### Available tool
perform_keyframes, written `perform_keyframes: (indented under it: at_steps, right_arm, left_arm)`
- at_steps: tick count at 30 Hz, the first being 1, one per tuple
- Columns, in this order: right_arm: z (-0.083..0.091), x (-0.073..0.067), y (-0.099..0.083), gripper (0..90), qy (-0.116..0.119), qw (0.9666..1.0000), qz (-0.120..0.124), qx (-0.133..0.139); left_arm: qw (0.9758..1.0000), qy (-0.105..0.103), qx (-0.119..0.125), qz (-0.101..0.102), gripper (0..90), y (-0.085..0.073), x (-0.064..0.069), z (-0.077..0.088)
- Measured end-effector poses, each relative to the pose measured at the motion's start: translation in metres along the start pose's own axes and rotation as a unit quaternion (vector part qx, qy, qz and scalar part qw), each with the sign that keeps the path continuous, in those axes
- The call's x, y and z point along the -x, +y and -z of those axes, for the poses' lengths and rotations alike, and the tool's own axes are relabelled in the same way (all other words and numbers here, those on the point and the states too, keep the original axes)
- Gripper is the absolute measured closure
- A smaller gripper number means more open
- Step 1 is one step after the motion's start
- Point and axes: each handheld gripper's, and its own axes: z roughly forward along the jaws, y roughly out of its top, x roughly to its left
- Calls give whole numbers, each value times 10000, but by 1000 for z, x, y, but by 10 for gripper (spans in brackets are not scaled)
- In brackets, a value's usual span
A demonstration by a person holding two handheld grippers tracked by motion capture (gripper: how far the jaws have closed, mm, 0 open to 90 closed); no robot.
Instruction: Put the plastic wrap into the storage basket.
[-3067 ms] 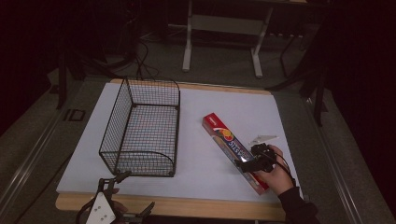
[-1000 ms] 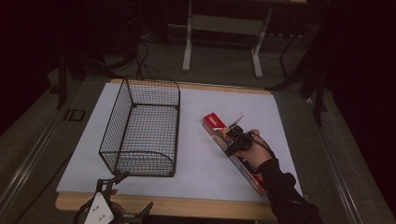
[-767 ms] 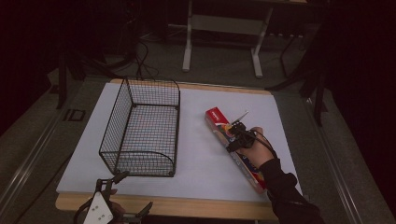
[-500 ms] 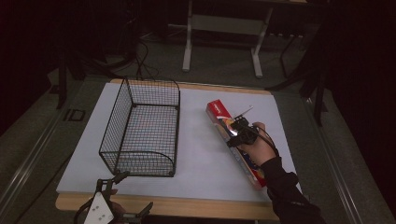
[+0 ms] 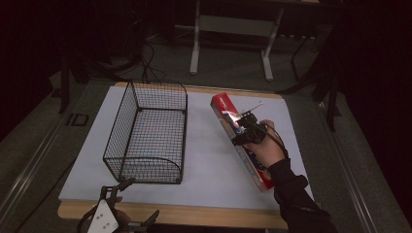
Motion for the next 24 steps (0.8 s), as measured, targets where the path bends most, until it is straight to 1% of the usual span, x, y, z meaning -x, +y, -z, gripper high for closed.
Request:
perform_keyframes:
  at_steps: [3, 7, 10, 14, 18, 20, 21, 22, 23, 24]
  right_arm:
    - [10, -7, 8, 393, -142, 9997, 92, 183]
    - [23, -12, 19, 393, -41, 9993, 52, 368]
    - [31, -17, 27, 393, -92, 9989, 35, 465]
    - [39, -22, 38, 393, -20, 9982, -66, 599]
    - [46, -28, 49, 394, 33, 9974, -102, 717]
    - [47, -29, 51, 394, 46, 9971, -111, 746]
    - [51, -32, 54, 394, 126, 9963, -138, 835]
    - [51, -32, 54, 394, 126, 9963, -138, 835]
    - [55, -33, 56, 394, 226, 9950, -202, 954]
    - [57, -35, 57, 394, 272, 9943, -245, 1006]
  left_arm:
    - [10000, 7, -2, 18, 2, 0, -1, 0]
    - [10000, 1, -9, 34, 2, -1, -1, 0]
    - [10000, -12, -9, 27, 2, -1, -1, 0]
    - [10000, -27, -19, 17, 2, -1, 0, 0]
    - [10000, -31, -4, 28, 2, -1, -1, 0]
    - [10000, -31, -5, 35, 2, -1, -1, 0]
    - [10000, -34, -4, 41, 2, -1, -1, 0]
    - [10000, -43, -13, 36, 2, -1, -1, 0]
    - [10000, -53, -13, 32, 2, -1, -1, 0]
    - [10000, -67, 6, 33, 2, -1, -1, 0]
